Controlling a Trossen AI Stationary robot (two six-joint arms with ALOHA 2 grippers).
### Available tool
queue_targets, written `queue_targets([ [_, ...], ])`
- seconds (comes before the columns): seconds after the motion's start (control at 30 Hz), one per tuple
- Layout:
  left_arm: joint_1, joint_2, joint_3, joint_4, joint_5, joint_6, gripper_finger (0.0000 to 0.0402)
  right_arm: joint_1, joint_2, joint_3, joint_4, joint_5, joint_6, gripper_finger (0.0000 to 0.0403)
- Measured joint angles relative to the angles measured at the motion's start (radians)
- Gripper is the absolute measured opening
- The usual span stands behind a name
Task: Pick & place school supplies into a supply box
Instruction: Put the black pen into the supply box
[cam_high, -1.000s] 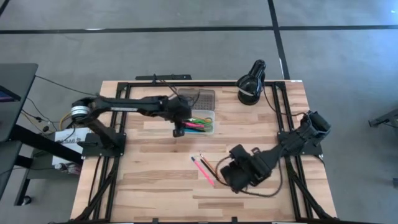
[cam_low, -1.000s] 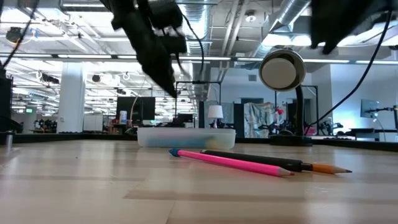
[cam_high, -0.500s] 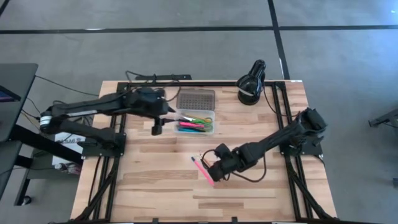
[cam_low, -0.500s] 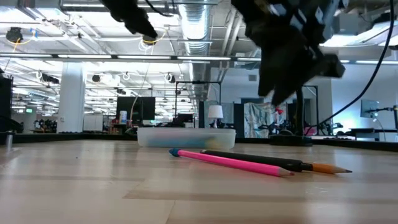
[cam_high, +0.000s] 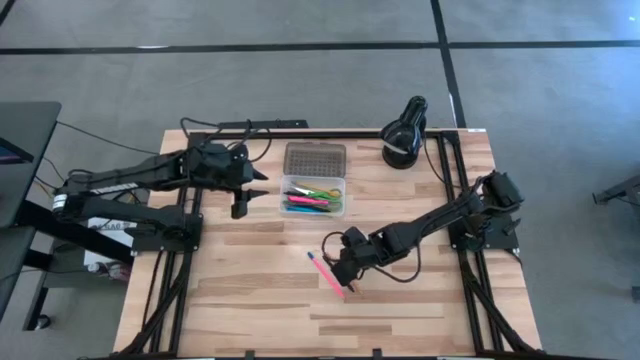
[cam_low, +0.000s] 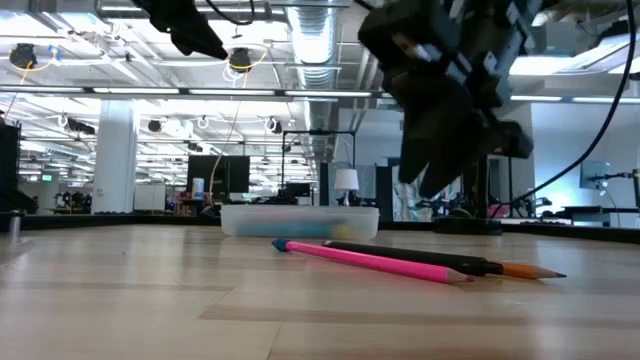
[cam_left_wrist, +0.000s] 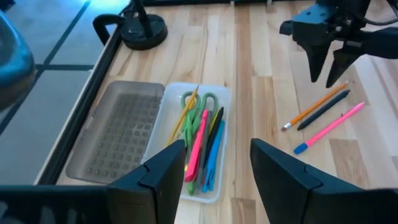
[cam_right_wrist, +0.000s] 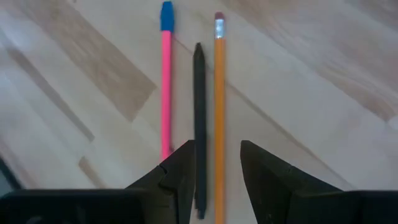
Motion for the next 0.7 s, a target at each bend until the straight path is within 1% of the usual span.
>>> queue_targets([
  [0.1, 0.0, 0.001, -0.002, 0.003, 0.0, -0.003, 0.0177, -0.013, 0.029, -0.004, 0.018, -0.002, -0.047, 0.0118],
  [0.17, 0.0, 0.005, -0.002, 0.015, 0.0, -0.004, 0.0177, -0.017, 0.059, 0.002, 0.094, -0.02, -0.076, 0.0118],
  [0.23, 0.0, 0.005, -0.002, 0.016, 0.0, -0.005, 0.0177, -0.022, 0.082, -0.001, 0.104, -0.037, -0.094, 0.0118],
  [0.43, 0.0, 0.005, -0.002, 0.018, -0.001, -0.015, 0.0177, -0.021, 0.141, 0.002, 0.135, -0.066, -0.072, 0.0118],
  [0.7, 0.0, 0.005, -0.002, 0.021, -0.001, -0.036, 0.0177, -0.02, 0.147, 0.003, 0.14, -0.073, -0.063, 0.0118],
])
